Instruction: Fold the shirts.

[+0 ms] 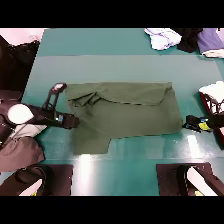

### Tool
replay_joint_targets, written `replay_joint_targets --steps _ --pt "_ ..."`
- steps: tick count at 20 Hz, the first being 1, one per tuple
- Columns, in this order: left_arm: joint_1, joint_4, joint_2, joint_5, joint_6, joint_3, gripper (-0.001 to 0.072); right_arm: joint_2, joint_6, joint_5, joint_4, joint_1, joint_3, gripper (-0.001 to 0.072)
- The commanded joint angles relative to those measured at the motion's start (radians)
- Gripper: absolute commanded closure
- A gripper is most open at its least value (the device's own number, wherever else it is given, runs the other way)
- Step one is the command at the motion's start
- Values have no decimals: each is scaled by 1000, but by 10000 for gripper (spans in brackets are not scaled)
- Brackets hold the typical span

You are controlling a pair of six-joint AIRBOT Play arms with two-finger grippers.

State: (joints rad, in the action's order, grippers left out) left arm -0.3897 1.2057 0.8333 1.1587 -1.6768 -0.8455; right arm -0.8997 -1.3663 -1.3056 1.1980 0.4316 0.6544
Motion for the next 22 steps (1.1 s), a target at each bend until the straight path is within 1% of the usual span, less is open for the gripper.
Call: replay_joint_targets --steps 1,4,9,17,20,22 --pt "0 -10 -1 109 10 -206 675 166 -2 -63 -197 0 17 694" --pt "0 -8 -1 166 28 -430 675 277 -7 -65 -319 0 135 694" --pt "0 -1 -1 197 28 -761 675 346 -32 -41 -342 0 467 694" --pt "0 -7 -1 208 27 -1234 675 238 -32 -47 -339 0 1006 694" --pt "0 -18 -1 202 27 -1332 675 194 -52 -82 -332 0 1159 694" --pt "0 -62 -1 171 27 -1363 675 169 -74 -107 -310 0 1242 694"
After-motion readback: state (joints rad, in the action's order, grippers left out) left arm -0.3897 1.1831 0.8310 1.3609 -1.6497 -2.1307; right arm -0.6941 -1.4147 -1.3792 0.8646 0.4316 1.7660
